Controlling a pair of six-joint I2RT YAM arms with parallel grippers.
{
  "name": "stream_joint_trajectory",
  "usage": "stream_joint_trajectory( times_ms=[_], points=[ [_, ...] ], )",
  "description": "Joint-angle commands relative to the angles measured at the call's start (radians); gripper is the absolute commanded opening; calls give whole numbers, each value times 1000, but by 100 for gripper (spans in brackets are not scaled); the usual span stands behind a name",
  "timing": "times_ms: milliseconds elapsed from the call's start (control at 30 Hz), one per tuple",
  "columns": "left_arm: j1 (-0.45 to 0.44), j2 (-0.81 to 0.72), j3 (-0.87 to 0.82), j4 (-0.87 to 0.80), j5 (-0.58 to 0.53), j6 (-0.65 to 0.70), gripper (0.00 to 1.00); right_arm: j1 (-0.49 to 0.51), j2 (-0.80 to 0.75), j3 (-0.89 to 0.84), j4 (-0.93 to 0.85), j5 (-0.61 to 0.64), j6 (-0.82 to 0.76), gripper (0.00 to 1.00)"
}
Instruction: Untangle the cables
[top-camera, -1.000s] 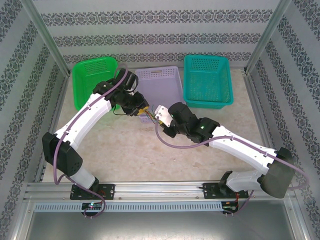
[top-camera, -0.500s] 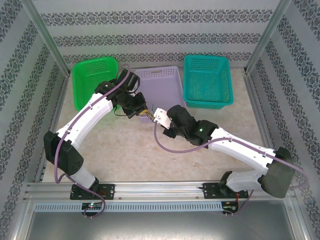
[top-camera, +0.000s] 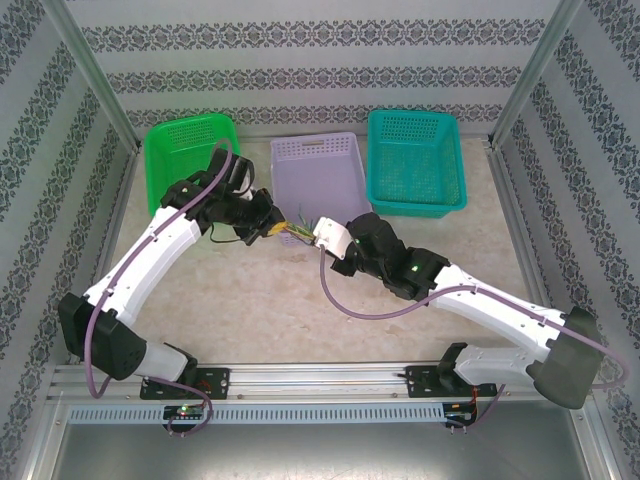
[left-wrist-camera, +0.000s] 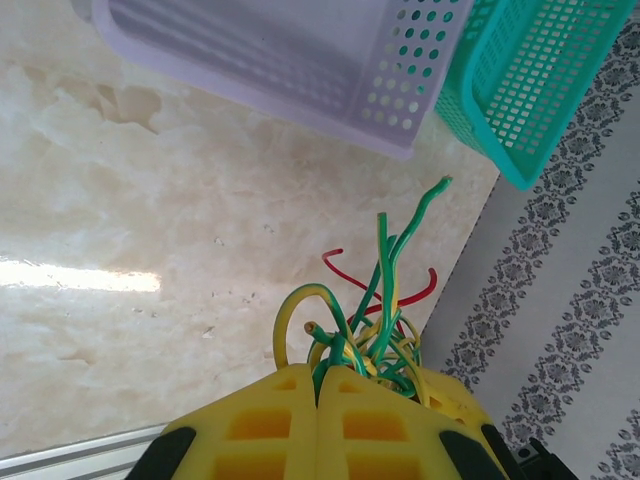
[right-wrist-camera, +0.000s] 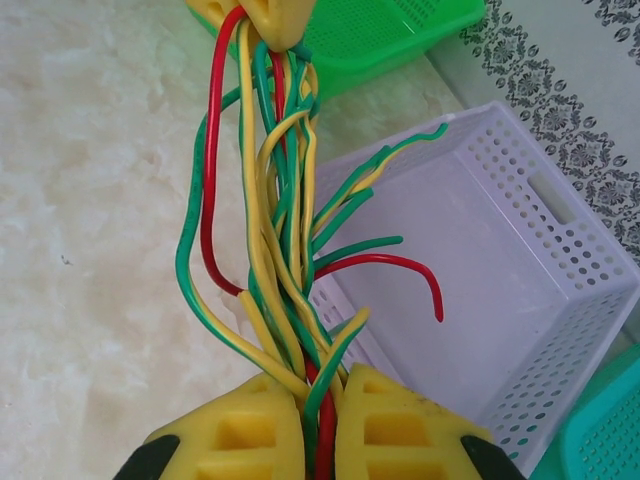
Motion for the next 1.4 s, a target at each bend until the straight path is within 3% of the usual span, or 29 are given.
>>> stream_joint_trajectory(
  times_ms=[0, 67, 233, 333, 467, 800, 1167, 1367],
  points=[
    [72, -52, -25, -64, -142, -29, 8, -27, -14, -21, -139, 189, -4, 0],
    [72, -75, -36, -52, -143, -37, 17, -26, -7, -17, -139, 193, -8, 0],
    [35, -63, -28, -27, -78, -52, 23, -16, 6, -7, -135, 191, -26, 0],
    [-16, -43, -12, -23, -81, -72, 30, -15, 17, -1, -136, 185, -27, 0],
    [-72, -7, -10, 30, -82, -114, 32, -9, 28, 5, -131, 175, -22, 0],
    [-154, 128, 49, 107, -88, -138, 31, 16, 42, 21, -132, 167, -10, 0],
    [-172, 188, 80, 101, -97, -113, 13, 22, 54, 30, -131, 161, 7, 0],
    [-173, 201, 93, 72, -99, -95, 12, 22, 58, 30, -125, 164, 9, 0]
  ],
)
